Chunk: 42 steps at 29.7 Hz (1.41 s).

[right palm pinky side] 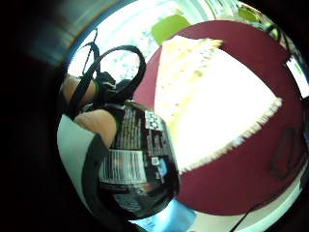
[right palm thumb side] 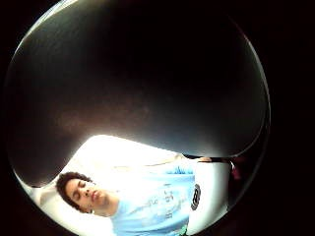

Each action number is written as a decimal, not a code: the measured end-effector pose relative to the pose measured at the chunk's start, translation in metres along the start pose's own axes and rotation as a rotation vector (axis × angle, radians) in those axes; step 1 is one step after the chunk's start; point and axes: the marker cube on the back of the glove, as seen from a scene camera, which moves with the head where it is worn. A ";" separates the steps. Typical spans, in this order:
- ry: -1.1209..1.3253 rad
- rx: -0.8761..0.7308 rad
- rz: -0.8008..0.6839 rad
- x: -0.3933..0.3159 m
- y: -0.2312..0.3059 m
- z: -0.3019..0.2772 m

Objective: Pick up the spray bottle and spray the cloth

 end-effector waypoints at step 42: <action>-0.228 -0.112 -0.268 -0.007 0.005 0.184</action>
